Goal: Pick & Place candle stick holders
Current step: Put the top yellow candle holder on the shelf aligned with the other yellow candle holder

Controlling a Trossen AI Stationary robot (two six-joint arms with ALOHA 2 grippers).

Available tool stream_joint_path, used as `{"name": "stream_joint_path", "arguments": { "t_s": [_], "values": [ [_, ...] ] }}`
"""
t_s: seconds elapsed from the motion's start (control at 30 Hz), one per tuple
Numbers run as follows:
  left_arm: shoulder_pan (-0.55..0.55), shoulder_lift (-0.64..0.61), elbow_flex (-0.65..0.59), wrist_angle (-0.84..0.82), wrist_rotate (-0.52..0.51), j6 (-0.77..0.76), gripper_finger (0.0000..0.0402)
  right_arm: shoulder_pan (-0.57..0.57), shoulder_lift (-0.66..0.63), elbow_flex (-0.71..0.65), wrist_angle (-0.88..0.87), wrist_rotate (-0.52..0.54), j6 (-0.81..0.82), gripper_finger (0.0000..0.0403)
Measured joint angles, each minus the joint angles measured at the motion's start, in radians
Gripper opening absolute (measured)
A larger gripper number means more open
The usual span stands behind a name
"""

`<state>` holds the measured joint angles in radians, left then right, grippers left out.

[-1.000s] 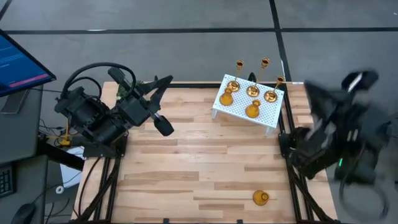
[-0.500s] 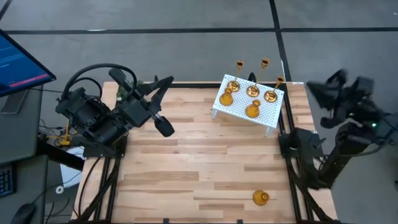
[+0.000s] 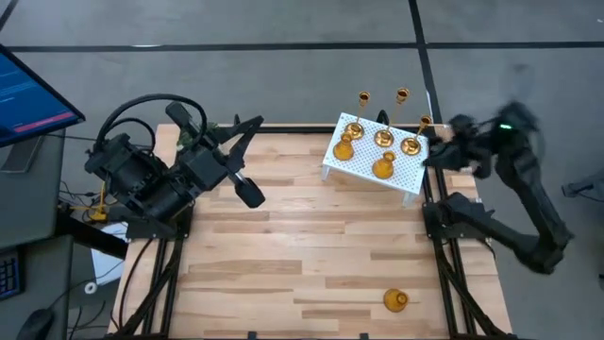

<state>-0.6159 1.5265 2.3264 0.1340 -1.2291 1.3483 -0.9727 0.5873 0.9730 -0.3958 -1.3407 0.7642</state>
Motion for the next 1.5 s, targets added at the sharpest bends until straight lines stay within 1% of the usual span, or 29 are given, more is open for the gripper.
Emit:
{"name": "stream_joint_path", "arguments": {
  "t_s": [0.07, 0.1, 0.13, 0.2, 0.23, 0.3, 0.33, 0.37, 0.43, 0.53, 0.57, 0.63, 0.7, 0.77, 0.83, 0.9, 0.97, 1.0, 1.07, 1.13, 1.2, 1.27, 1.33, 1.43, 1.5],
  "values": [
    [0.0, 0.0, 0.0, 0.0, -0.038, 0.0, 0.0011, 0.096, 0.034, 0.01, -0.138, 0.016, -0.112, 0.0],
    [0.0, 0.0, 0.0, -0.001, -0.055, 0.0, 0.0011, 0.148, 0.045, 0.024, -0.218, 0.059, -0.179, 0.0],
    [0.0, 0.0, 0.0, -0.001, -0.069, 0.0, 0.0011, 0.215, 0.054, 0.042, -0.302, 0.133, -0.252, 0.0],
    [-0.002, 0.0, 0.0, -0.003, -0.08, -0.001, 0.0011, 0.349, 0.061, 0.079, -0.493, 0.368, -0.368, 0.0],
    [-0.007, 0.0, 0.0, -0.003, -0.081, -0.001, 0.0011, 0.417, 0.061, 0.101, -0.596, 0.502, -0.393, 0.0],
    [-0.012, 0.0, 0.0, -0.004, -0.082, 0.0, 0.0011, 0.543, 0.057, 0.131, -0.755, 0.735, -0.402, 0.0],
    [-0.012, 0.0, 0.0, -0.004, -0.082, 0.0, 0.0011, 0.598, 0.05, 0.134, -0.796, 0.813, -0.381, 0.0],
    [-0.012, -0.001, 0.0, -0.004, -0.082, 0.0, 0.0011, 0.652, 0.044, 0.133, -0.808, 0.863, -0.347, 0.0],
    [-0.011, -0.003, 0.0, -0.006, -0.082, 0.0, 0.0011, 0.753, 0.047, 0.114, -0.761, 0.944, -0.289, 0.0],
    [-0.011, -0.006, 0.0, -0.006, -0.084, -0.02, 0.0011, 0.907, 0.069, 0.079, -0.585, 1.083, -0.242, 0.0],
    [-0.011, -0.006, -0.001, -0.006, -0.083, -0.026, 0.0011, 0.964, 0.076, 0.078, -0.542, 1.154, -0.237, 0.0],
    [-0.011, -0.02, -0.026, -0.033, -0.056, -0.054, 0.001, 1.074, 0.083, 0.077, -0.529, 1.312, -0.228, 0.0],
    [-0.003, -0.051, -0.082, -0.088, 0.034, -0.125, 0.0005, 1.184, 0.092, 0.077, -0.556, 1.497, -0.192, 0.0],
    [0.032, -0.099, -0.156, -0.172, 0.186, -0.25, 0.0004, 1.285, 0.097, 0.076, -0.605, 1.671, -0.14, 0.0],
    [0.105, -0.157, -0.237, -0.253, 0.342, -0.43, 0.0005, 1.372, 0.107, 0.076, -0.628, 1.819, -0.093, 0.0],
    [0.212, -0.22, -0.322, -0.338, 0.475, -0.645, 0.0004, 1.447, 0.111, 0.076, -0.654, 1.945, -0.039, 0.0],
    [0.339, -0.281, -0.416, -0.42, 0.62, -0.841, 0.0004, 1.505, 0.113, 0.076, -0.727, 2.04, 0.061, 0.0],
    [0.404, -0.307, -0.466, -0.45, 0.697, -0.921, 0.0004, 1.528, 0.119, 0.076, -0.775, 2.071, 0.119, 0.0],
    [0.519, -0.354, -0.578, -0.471, 0.863, -1.061, 0.0004, 1.558, 0.147, 0.077, -0.879, 2.109, 0.242, 0.0],
    [0.605, -0.399, -0.677, -0.47, 1.014, -1.166, 0.0004, 1.573, 0.196, 0.077, -0.964, 2.138, 0.351, 0.0],
    [0.666, -0.439, -0.763, -0.462, 1.128, -1.242, 0.0004, 1.584, 0.253, 0.076, -1.025, 2.181, 0.44, 0.0],
    [0.702, -0.467, -0.842, -0.445, 1.205, -1.276, 0.0004, 1.594, 0.307, 0.076, -1.073, 2.252, 0.498, 0.0],
    [0.721, -0.488, -0.918, -0.435, 1.257, -1.279, 0.0005, 1.612, 0.351, 0.072, -1.098, 2.349, 0.536, 0.0],
    [0.73, -0.522, -1.017, -0.385, 1.332, -1.279, 0.0005, 1.648, 0.344, 0.047, -1.104, 2.495, 0.59, 0.0],
    [0.736, -0.547, -1.07, -0.349, 1.366, -1.279, 0.0004, 1.683, 0.298, 0.038, -1.106, 2.547, 0.619, 0.0]
  ]
}}
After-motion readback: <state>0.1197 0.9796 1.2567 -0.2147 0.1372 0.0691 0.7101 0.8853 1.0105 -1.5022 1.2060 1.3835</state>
